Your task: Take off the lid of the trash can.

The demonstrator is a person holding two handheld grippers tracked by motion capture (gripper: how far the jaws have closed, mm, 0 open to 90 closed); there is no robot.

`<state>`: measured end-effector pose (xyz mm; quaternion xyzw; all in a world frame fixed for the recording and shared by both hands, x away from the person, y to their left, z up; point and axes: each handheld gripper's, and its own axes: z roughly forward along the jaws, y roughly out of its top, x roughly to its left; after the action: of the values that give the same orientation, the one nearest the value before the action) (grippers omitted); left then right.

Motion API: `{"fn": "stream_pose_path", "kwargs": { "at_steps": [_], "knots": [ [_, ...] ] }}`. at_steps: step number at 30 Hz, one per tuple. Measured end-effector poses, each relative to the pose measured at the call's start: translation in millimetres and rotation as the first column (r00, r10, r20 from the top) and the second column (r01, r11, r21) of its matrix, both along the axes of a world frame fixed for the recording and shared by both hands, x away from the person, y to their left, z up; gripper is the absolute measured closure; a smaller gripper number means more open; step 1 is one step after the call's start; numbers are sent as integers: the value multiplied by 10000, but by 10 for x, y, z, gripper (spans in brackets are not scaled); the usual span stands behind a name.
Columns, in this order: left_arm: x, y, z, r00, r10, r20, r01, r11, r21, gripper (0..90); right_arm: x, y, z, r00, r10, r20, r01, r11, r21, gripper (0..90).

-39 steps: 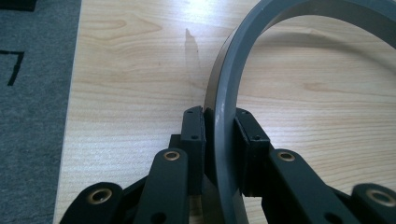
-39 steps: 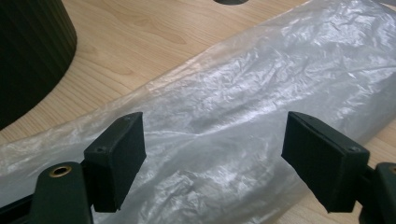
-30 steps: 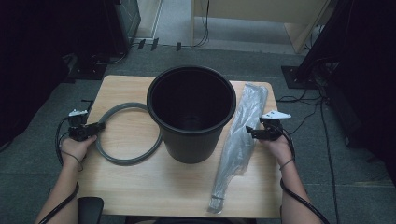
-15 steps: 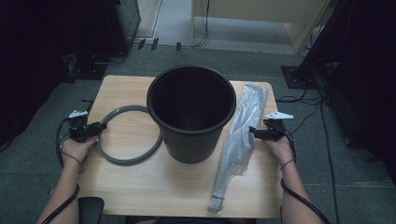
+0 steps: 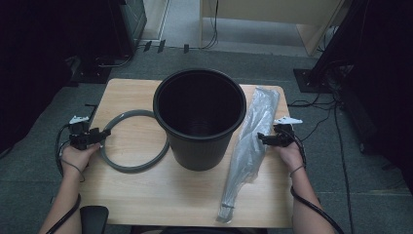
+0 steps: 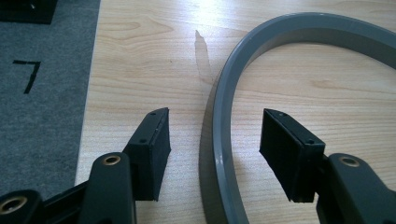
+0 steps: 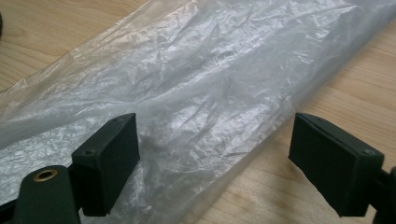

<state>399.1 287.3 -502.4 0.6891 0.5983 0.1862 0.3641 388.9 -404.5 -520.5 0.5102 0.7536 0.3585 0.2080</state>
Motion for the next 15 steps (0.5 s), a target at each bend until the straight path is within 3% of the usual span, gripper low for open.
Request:
{"fn": "stream_pose_path", "kwargs": {
  "at_steps": [9,15],
  "knots": [
    [-16,-78,99,9991,-310,279,306,9995,125,397,25,91,-32,9989,458,-97,-460,9986,-268,150],
    [3,-144,138,9977,-554,392,546,9983,206,388,15,129,-28,9990,453,-33,-454,9986,-258,214]
  ]
}}
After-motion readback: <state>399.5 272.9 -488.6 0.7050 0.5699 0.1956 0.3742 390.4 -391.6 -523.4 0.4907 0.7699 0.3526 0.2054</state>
